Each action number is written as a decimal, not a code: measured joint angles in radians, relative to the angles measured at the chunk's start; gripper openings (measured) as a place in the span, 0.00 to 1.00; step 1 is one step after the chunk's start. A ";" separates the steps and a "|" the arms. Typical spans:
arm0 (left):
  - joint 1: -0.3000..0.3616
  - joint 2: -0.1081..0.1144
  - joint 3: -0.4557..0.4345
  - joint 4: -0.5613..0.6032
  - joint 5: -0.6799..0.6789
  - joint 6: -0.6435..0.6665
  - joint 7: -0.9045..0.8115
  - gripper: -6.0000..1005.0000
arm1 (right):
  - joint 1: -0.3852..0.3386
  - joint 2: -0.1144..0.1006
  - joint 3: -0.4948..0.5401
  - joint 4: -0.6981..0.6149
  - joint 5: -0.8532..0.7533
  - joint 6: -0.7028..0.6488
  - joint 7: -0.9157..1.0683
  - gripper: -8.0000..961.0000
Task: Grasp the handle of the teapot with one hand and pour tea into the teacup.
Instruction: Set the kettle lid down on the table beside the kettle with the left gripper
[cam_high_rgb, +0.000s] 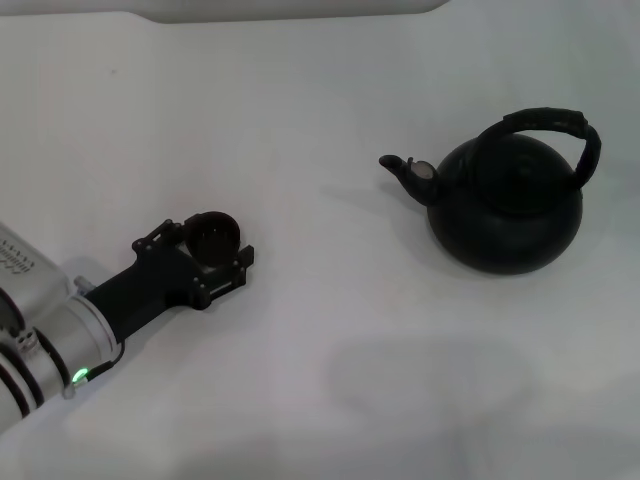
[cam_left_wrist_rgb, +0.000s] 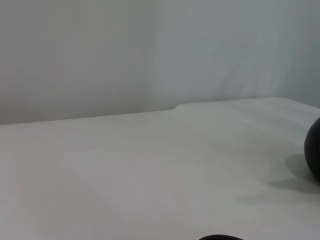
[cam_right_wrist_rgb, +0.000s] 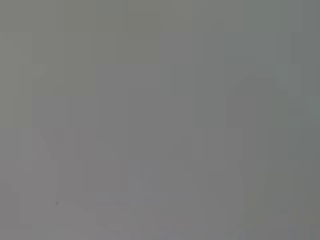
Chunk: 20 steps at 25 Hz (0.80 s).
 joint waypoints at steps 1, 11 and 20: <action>0.000 0.000 0.000 -0.001 0.000 0.000 0.004 0.76 | 0.000 0.000 0.000 0.000 0.000 -0.001 0.000 0.89; 0.003 0.000 -0.001 0.000 -0.002 -0.008 0.024 0.89 | 0.004 -0.003 0.000 0.001 -0.002 -0.004 0.000 0.89; 0.006 0.000 -0.001 0.002 -0.007 -0.057 0.050 0.89 | 0.001 -0.006 0.000 0.001 -0.002 -0.006 0.000 0.89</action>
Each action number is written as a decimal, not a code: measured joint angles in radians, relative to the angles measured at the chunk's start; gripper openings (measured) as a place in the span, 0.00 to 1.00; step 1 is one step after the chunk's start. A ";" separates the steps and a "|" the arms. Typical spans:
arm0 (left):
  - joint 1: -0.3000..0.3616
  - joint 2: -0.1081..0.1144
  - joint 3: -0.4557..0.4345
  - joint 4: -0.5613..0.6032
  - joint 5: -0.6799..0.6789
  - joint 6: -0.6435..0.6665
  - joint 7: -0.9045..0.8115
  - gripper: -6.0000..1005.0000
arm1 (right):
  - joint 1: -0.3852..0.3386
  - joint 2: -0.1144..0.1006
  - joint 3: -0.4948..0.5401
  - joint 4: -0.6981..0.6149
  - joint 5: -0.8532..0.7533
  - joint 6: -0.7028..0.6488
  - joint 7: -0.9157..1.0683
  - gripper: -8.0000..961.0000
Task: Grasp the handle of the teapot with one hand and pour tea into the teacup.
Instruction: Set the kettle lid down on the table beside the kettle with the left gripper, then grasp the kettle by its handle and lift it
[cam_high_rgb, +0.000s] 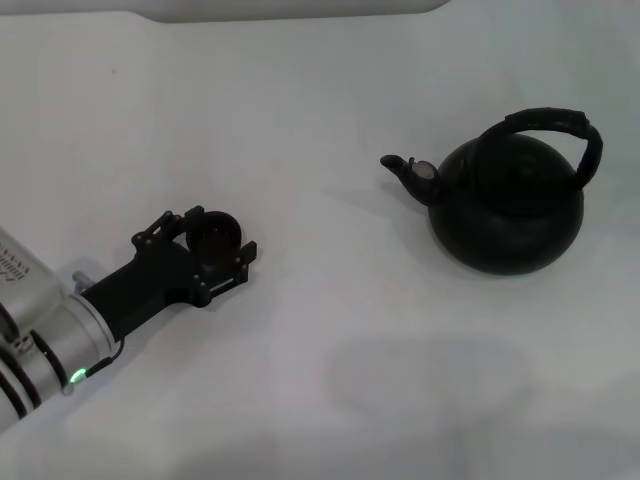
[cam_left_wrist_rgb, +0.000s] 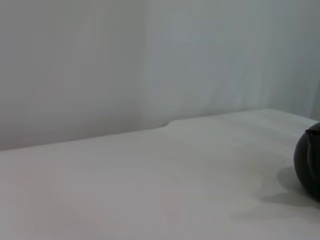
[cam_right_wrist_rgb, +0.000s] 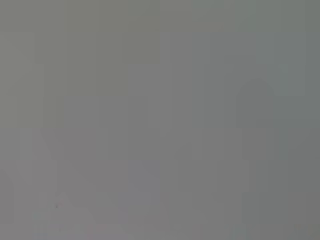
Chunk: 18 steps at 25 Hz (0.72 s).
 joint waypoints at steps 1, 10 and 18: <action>0.001 0.000 0.000 0.000 -0.002 -0.002 0.004 0.89 | 0.000 0.000 0.000 0.000 0.000 0.000 0.000 0.89; 0.032 0.006 -0.076 0.004 -0.019 -0.084 0.051 0.89 | 0.000 0.000 0.000 0.000 0.000 -0.002 0.000 0.89; 0.068 0.009 -0.149 0.018 -0.021 -0.186 0.069 0.89 | 0.000 0.003 0.000 0.000 0.000 -0.002 0.000 0.89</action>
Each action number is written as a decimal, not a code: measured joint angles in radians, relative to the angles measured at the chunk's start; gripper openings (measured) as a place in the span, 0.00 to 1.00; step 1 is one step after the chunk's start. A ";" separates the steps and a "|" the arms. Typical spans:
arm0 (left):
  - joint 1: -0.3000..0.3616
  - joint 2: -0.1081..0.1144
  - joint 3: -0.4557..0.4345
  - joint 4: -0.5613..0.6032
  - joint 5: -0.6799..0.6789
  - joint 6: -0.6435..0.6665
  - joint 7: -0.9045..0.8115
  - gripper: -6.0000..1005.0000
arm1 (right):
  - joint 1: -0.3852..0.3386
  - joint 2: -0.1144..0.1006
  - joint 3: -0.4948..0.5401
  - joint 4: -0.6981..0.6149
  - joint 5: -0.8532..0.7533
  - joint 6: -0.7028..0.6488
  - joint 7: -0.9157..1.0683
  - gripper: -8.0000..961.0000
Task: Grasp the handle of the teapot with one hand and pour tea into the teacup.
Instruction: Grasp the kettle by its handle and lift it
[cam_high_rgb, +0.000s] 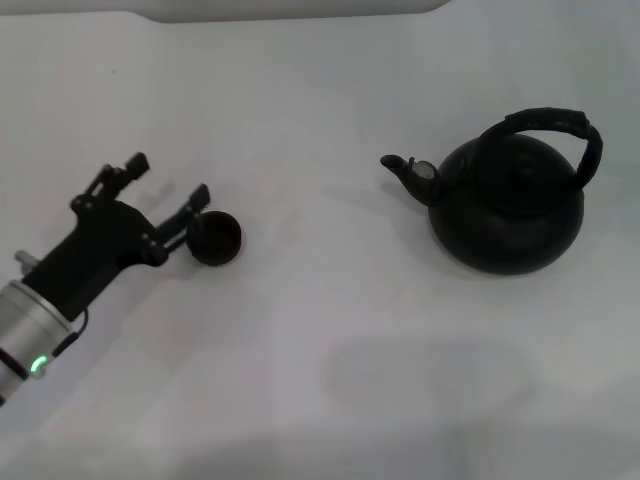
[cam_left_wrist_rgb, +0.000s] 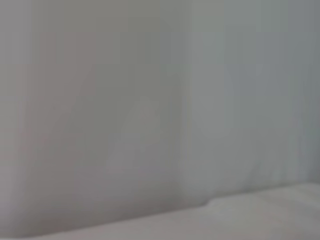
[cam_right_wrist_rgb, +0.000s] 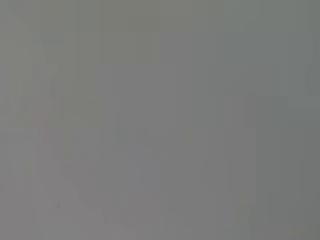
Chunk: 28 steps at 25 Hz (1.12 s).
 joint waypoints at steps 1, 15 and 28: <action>0.006 0.000 -0.018 0.000 0.000 -0.019 -0.001 0.89 | 0.001 0.000 -0.001 0.000 0.000 0.000 0.000 0.89; 0.133 0.008 -0.403 0.026 -0.003 -0.152 0.001 0.89 | -0.023 -0.051 -0.012 -0.004 -0.194 0.000 0.249 0.89; 0.167 0.009 -0.591 0.017 -0.146 -0.118 0.000 0.89 | -0.147 -0.176 -0.011 0.112 -0.546 -0.326 0.612 0.89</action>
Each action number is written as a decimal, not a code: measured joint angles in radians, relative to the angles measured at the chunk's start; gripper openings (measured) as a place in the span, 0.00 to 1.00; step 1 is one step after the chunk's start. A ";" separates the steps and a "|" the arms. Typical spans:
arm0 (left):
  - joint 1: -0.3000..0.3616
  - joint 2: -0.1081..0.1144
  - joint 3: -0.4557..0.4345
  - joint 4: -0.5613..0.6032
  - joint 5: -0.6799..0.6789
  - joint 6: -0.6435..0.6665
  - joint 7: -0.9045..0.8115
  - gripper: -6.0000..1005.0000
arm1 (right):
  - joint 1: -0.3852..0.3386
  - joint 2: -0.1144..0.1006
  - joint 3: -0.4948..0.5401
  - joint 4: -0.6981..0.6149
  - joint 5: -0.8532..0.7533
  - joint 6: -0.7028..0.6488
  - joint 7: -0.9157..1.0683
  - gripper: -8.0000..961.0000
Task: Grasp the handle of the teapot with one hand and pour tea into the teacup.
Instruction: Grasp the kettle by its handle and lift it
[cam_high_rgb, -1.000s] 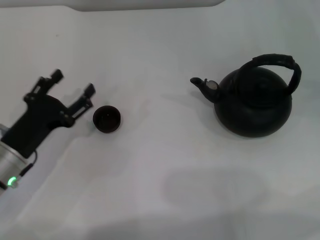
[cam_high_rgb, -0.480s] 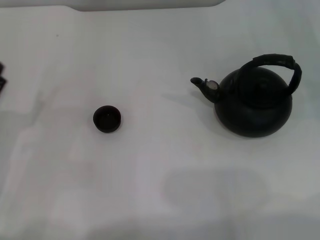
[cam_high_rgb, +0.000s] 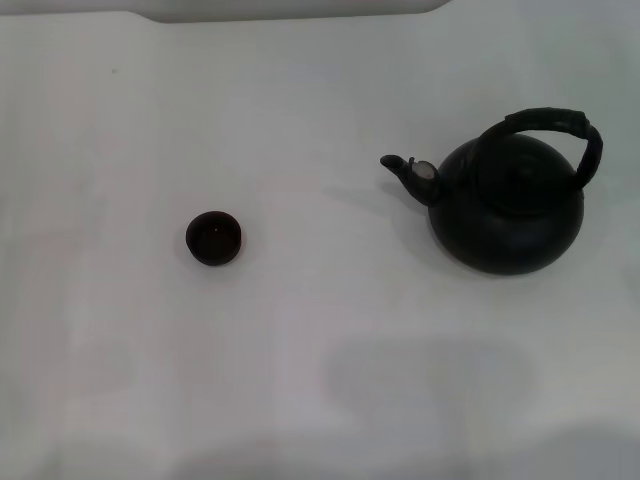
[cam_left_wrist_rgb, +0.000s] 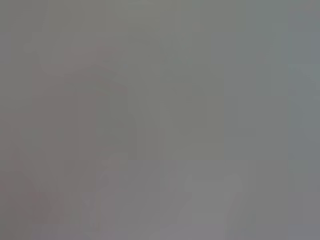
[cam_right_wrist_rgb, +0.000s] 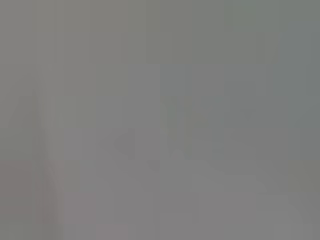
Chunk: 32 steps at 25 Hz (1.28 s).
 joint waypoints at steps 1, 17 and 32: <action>-0.003 0.000 0.000 0.000 -0.017 0.003 0.000 0.89 | -0.001 0.002 0.000 0.038 -0.014 -0.037 0.018 0.89; -0.085 0.002 -0.003 0.005 -0.058 0.097 -0.002 0.89 | 0.002 0.099 -0.220 0.220 -0.073 -0.220 0.013 0.89; -0.086 0.003 -0.003 0.021 -0.062 0.126 -0.001 0.89 | 0.083 0.203 -0.305 0.222 -0.074 -0.223 -0.054 0.89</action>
